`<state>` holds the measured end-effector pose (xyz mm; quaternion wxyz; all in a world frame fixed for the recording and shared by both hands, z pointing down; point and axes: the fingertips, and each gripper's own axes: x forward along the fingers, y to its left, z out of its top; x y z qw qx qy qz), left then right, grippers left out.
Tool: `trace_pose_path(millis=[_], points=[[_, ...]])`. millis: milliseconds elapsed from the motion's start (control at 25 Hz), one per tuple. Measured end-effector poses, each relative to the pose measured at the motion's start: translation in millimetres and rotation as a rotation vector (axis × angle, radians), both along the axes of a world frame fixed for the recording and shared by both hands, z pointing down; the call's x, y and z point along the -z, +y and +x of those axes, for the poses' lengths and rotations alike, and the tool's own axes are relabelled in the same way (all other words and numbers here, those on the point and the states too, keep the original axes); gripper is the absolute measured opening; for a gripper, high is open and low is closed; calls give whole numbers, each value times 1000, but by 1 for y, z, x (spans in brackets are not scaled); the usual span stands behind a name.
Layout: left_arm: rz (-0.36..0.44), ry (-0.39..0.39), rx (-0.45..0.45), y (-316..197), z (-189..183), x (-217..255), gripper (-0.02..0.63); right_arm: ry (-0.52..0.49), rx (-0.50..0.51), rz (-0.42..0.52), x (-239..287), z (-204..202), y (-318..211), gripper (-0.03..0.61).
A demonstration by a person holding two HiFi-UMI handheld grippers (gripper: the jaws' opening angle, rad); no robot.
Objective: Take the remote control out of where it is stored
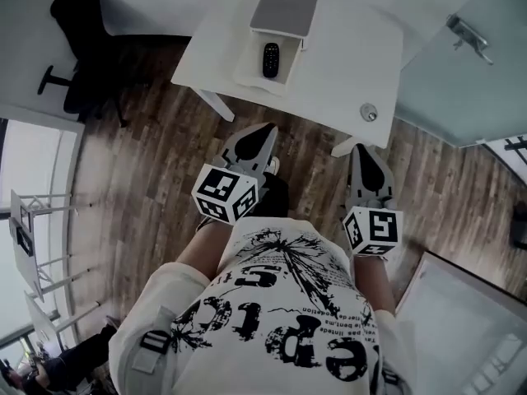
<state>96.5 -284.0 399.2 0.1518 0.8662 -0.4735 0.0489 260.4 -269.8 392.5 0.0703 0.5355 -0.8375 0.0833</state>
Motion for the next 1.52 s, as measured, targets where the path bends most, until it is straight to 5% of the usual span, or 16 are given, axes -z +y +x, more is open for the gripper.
trace_pose_path(millis=[360, 720, 1120, 1520], points=[[-41, 37, -74, -142, -60, -8, 8, 30, -67, -55, -6, -59, -140, -5], [-138, 52, -43, -247, -115, -38, 9, 35, -62, -101, -14, -108, -245, -5], [-254, -7, 27, -286, -107, -67, 8, 22, 89, -179, -47, -135, -320, -5], [-514, -215, 126, -295, -65, -159, 9, 40, 263, -256, -85, -126, -350, -5]])
